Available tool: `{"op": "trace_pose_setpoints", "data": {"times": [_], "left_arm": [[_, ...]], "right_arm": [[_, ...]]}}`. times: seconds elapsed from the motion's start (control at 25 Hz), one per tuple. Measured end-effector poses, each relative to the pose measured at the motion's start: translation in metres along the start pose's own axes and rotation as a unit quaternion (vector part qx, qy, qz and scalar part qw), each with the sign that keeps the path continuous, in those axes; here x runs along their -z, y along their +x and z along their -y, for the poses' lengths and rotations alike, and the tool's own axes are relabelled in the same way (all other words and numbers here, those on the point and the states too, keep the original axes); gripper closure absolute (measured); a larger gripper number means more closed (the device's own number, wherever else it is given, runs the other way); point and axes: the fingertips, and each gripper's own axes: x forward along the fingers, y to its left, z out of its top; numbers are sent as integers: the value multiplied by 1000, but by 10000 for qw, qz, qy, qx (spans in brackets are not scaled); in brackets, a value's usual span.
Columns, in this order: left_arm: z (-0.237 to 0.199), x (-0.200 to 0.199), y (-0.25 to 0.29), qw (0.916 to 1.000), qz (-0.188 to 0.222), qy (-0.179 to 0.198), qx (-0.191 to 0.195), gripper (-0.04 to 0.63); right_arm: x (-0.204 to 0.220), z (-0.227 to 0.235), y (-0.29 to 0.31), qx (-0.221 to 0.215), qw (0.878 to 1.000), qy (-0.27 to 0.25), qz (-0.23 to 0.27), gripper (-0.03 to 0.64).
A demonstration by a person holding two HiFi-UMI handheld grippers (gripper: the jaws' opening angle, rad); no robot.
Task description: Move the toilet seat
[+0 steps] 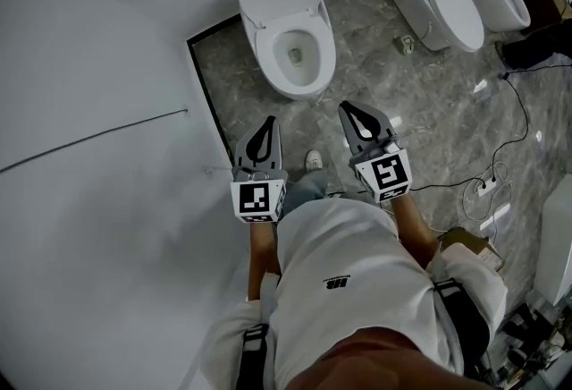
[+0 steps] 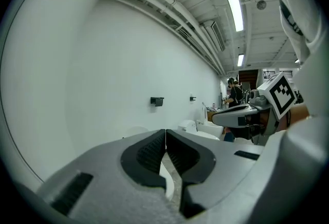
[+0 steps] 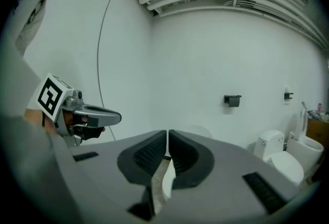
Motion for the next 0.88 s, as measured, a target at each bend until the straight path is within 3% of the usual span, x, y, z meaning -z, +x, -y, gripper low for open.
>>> {"op": "trace_pose_setpoints", "data": {"times": [0.24, 0.88], "left_arm": [[-21, -1, 19, 9999, 24, 8, 107, 565], [-28, 5, 57, 9994, 37, -94, 320, 565]], "right_arm": [[-9, 4, 25, 122, 9999, -29, 58, 581], [4, 17, 48, 306, 9995, 61, -98, 581]]}}
